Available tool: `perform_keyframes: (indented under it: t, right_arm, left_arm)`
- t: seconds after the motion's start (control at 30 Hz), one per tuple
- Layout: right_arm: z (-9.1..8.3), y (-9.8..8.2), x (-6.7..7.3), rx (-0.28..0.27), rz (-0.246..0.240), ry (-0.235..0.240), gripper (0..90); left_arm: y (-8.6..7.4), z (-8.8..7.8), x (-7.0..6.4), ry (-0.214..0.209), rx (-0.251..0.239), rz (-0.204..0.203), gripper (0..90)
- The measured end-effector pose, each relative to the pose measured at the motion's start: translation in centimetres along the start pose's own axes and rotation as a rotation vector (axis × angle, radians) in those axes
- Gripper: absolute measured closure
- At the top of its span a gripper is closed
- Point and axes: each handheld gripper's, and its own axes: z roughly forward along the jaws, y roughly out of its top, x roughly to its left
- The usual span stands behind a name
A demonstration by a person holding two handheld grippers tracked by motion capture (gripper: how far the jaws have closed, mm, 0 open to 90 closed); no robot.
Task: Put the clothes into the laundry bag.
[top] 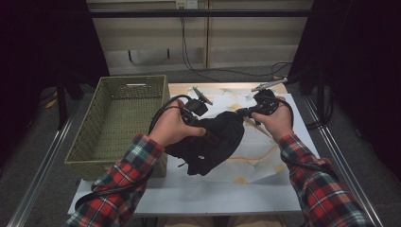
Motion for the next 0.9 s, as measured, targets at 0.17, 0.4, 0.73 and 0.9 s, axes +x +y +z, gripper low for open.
perform_keyframes:
  t: [0.17,0.4,0.73,0.9]
  right_arm:
    - [0.1,0.0,0.0,-0.003,-0.002,0.002,90.0]
    - [0.0,0.0,0.0,-0.007,0.000,0.000,90.0]
    - [-0.1,0.0,0.0,-0.006,0.000,0.008,90.0]
    - [0.0,0.0,0.2,-0.008,-0.004,0.009,90.0]
  left_arm:
    - [0.1,0.7,-0.2,-0.011,0.006,0.001,58.5]
    - [0.3,1.5,-0.3,-0.013,0.010,0.002,58.5]
    - [0.4,2.7,-0.4,-0.008,0.017,-0.002,58.5]
    - [0.3,3.2,-0.3,-0.009,0.007,-0.016,58.4]
